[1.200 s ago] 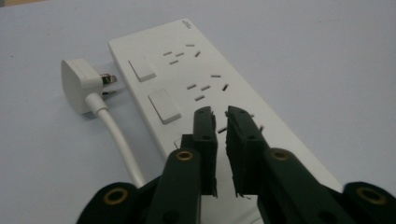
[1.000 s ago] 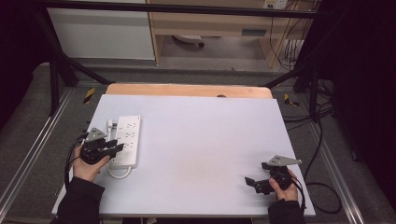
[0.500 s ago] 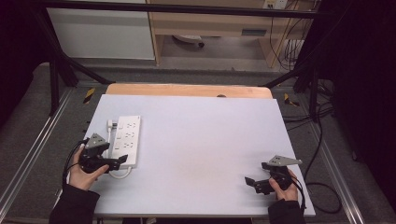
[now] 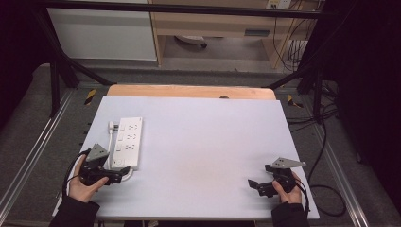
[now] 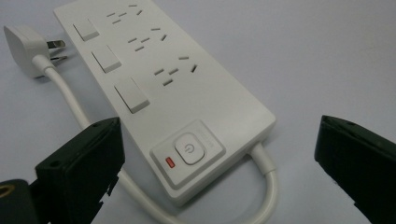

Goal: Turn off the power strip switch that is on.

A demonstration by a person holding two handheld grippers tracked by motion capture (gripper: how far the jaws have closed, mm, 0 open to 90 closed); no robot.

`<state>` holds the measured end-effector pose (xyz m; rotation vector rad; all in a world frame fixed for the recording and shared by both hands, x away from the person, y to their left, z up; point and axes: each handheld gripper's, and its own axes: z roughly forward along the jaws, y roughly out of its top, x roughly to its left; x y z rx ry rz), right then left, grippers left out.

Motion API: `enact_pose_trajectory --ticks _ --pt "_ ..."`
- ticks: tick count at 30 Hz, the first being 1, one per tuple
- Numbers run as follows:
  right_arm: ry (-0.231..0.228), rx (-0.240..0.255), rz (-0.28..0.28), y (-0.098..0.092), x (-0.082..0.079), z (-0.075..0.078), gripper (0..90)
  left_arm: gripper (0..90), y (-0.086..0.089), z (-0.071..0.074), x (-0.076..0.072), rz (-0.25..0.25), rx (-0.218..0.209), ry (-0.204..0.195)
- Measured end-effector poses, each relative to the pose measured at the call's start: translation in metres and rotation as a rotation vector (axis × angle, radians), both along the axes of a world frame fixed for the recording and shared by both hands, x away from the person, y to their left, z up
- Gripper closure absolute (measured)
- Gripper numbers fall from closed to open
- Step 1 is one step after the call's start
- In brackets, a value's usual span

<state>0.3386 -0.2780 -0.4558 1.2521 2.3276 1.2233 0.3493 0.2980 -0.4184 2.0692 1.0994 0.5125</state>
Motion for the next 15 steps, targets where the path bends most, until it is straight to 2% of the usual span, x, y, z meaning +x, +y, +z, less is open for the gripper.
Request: enact_pose_trajectory --ticks 7,15 --pt "-0.001 0.003 0.001 0.0 0.0 0.0 0.6 1.7 0.002 -0.008 -0.011 0.017 -0.005 -0.005" --pt "-0.002 0.0 -0.002 0.0 0.0 0.0 0.7 1.7 0.002 -0.021 -0.018 0.0 0.002 0.014"
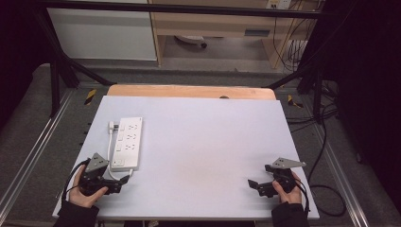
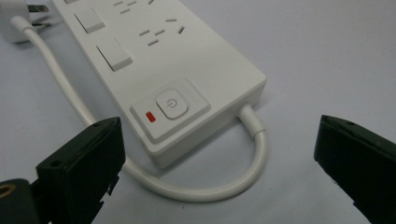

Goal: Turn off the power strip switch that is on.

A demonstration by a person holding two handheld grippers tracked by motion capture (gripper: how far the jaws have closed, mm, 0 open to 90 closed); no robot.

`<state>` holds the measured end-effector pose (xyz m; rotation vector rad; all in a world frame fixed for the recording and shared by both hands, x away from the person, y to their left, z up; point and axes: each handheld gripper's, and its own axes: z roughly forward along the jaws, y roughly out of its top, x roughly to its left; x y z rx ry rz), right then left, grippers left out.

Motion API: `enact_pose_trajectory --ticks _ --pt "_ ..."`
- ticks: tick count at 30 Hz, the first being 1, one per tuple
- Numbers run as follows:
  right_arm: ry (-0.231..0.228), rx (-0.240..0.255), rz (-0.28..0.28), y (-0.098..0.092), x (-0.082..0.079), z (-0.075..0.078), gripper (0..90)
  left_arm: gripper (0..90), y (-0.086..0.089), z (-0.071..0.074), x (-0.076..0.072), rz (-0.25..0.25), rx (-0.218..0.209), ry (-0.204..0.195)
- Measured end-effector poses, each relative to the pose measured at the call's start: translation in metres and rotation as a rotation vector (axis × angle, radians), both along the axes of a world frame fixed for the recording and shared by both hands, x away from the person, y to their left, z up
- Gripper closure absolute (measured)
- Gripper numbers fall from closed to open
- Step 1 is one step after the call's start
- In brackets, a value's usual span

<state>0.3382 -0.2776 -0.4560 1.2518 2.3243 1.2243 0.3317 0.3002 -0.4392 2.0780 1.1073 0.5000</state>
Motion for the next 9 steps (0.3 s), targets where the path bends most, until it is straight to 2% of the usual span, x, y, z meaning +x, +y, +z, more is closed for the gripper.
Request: enact_pose_trajectory --ticks 9 --pt "0.005 0.001 0.003 0.0003 0.0001 -0.0001 0.6 1.7 0.0015 -0.0056 0.0011 0.002 0.002 0.009"
